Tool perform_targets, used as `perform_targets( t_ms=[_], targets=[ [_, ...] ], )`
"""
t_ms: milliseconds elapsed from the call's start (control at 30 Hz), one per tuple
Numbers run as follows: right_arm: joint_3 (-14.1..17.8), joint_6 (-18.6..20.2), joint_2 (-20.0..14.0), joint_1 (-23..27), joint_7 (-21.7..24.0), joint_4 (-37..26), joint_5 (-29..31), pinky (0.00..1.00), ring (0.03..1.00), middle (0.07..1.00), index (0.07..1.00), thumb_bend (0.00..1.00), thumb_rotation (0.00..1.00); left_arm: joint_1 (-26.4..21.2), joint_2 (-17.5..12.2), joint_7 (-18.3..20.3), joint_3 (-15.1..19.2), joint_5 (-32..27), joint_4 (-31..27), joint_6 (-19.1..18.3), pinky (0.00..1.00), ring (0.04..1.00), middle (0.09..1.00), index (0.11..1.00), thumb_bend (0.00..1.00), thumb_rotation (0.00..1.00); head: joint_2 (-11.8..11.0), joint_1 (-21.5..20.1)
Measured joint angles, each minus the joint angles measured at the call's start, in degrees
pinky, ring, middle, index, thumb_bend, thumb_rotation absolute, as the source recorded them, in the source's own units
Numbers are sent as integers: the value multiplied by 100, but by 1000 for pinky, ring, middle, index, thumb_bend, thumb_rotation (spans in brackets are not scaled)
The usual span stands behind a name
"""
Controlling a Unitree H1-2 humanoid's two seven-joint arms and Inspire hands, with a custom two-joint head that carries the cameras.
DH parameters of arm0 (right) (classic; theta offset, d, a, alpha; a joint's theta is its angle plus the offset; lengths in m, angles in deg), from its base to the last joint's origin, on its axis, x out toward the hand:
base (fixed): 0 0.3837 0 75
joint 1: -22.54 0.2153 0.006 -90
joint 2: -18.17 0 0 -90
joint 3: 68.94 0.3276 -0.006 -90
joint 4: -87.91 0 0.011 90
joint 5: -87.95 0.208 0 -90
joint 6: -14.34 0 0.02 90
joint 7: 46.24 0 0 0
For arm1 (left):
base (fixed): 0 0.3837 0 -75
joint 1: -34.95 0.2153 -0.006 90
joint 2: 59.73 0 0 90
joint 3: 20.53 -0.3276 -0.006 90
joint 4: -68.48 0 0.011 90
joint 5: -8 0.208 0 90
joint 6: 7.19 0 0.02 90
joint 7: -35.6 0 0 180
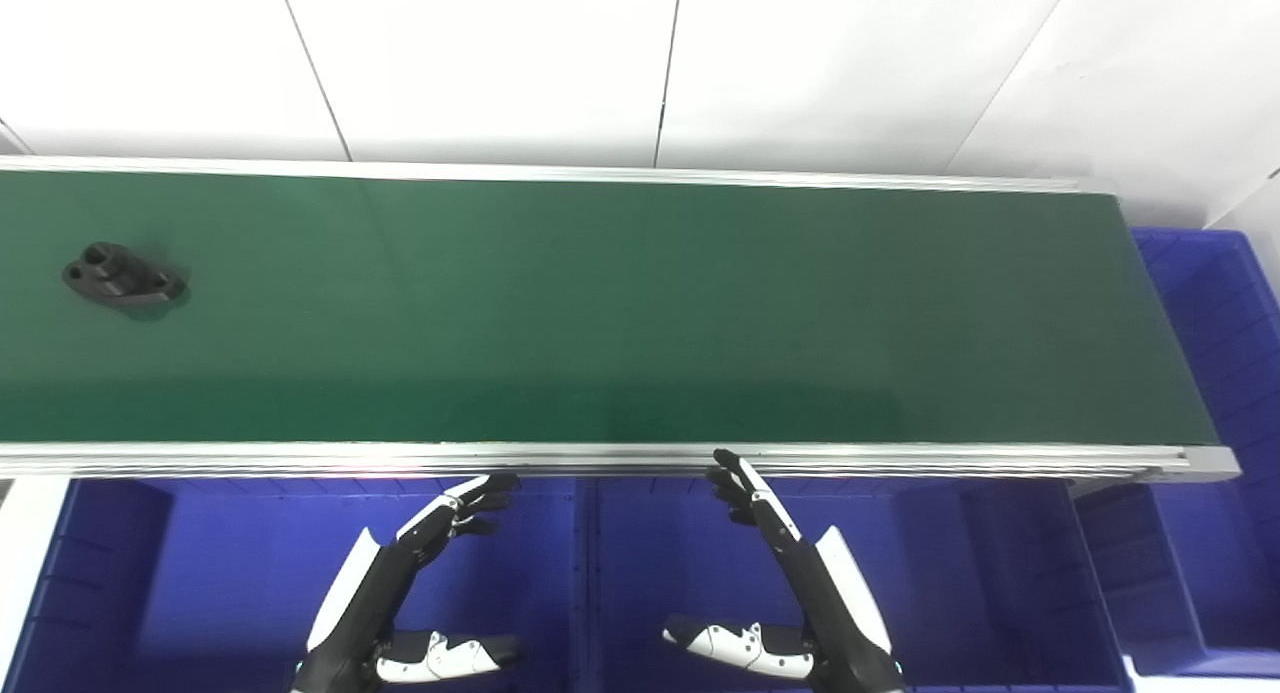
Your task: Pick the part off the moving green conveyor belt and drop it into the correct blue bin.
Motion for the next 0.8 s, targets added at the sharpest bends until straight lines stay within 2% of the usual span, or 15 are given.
perform_targets(
  t_ms=[300,333,367,433,467,533,667,800],
  targets=[
    [0,19,1,-4,0,0,-6,849,894,907,963,766,454,1,0,1,2,-8,0,0,731,817,872,825,790,481,-35,18],
    [0,20,1,-5,0,0,-4,849,894,908,963,767,454,1,0,1,0,-6,1,0,733,818,872,825,790,481,-105,139],
    [2,19,0,-6,0,3,-1,854,894,905,962,764,453,1,1,-1,-8,-3,4,0,741,817,870,826,798,480,-262,523],
    [9,18,-8,-6,-3,17,10,856,885,898,960,764,454,0,4,-16,-43,23,27,0,742,814,866,823,809,478,-264,527],
    [15,15,-17,-5,-6,38,21,856,881,896,961,765,459,1,10,-36,-66,57,45,0,737,811,861,818,815,474,-481,1110],
    [35,-1,-54,-5,-27,106,55,858,882,895,964,759,455,1,30,-113,-122,117,89,0,738,814,858,814,820,475,-536,1195],
    [77,-105,-179,-8,-54,250,74,832,877,897,965,731,427,9,75,-243,-228,326,144,0,738,817,856,803,839,431,-878,1494],
    [81,-175,-210,-3,-77,331,74,831,881,895,966,737,426,10,114,-272,-261,330,234,0,722,806,848,795,860,433,-1028,1468]
  ],
)
